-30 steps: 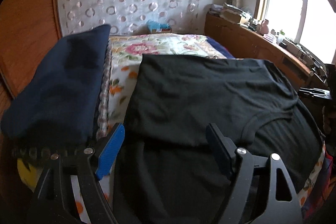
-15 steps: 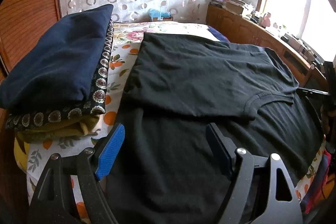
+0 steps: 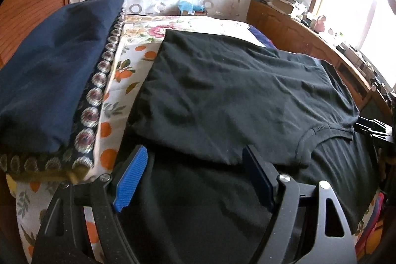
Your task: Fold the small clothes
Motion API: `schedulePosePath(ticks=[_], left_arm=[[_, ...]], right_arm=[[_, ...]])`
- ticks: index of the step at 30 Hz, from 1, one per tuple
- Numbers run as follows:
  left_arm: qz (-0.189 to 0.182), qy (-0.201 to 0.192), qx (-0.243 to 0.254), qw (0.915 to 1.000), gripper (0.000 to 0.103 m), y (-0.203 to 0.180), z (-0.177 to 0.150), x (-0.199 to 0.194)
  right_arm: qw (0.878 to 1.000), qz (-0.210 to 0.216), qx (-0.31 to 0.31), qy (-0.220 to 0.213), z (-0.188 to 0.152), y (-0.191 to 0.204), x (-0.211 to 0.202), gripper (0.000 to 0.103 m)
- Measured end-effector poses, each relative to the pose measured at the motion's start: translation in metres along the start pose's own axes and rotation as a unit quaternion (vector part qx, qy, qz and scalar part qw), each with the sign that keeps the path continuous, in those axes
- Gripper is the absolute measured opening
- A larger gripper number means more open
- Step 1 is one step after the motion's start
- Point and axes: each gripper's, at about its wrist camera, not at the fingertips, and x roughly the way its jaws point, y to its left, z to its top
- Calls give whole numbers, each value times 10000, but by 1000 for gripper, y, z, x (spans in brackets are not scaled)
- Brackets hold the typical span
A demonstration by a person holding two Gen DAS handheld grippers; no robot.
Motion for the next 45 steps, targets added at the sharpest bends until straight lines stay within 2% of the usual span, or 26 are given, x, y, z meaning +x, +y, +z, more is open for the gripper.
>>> schedulePosePath(ticks=[5, 8, 10, 11, 13, 16, 27, 30, 33, 35, 36, 37, 43, 45], left_arm=[[-62, 97, -229, 9997, 77, 8, 9, 12], [39, 50, -271, 9996, 68, 10, 12, 14], [136, 29, -265, 9996, 56, 12, 13, 13], [176, 5, -256, 9995, 53, 12, 12, 12], [251, -39, -248, 9994, 38, 15, 10, 10], [341, -70, -226, 9991, 27, 20, 5, 8], [236, -63, -236, 9994, 27, 14, -2, 1], [216, -39, -248, 9995, 33, 14, 3, 5], [234, -1, -258, 9994, 33, 11, 8, 8], [164, -16, -196, 9997, 24, 9, 9, 9], [136, 3, -173, 9998, 12, 8, 8, 10], [119, -20, -165, 9998, 6, 7, 8, 11], [151, -554, -125, 9983, 4, 2, 9, -14], [93, -584, -136, 9982, 4, 3, 10, -18]], right_arm=[[10000, 25, 17, -14, 1, -2, -2, 63], [10000, 11, 4, -13, 0, 1, -2, 63], [10000, -4, -6, -10, 0, 2, -2, 63], [10000, -5, -9, -9, 0, 3, -2, 63], [10000, -1, -5, -13, 0, 3, -2, 63], [10000, -7, -7, -14, 0, 5, -3, 63], [9999, -76, -97, 8, 0, 7, -1, 65], [9999, -72, -90, 4, 0, 8, -1, 65], [10000, -45, -72, -7, 0, 7, -1, 65], [10000, -7, -42, -19, 0, 5, -1, 65], [10000, 9, -29, -25, -1, 4, -1, 65], [10000, 17, -21, -28, -1, 4, -1, 65], [9999, -79, -65, -5, -1, 5, 0, 65], [9999, -73, -82, 30, 2, 5, 0, 65]])
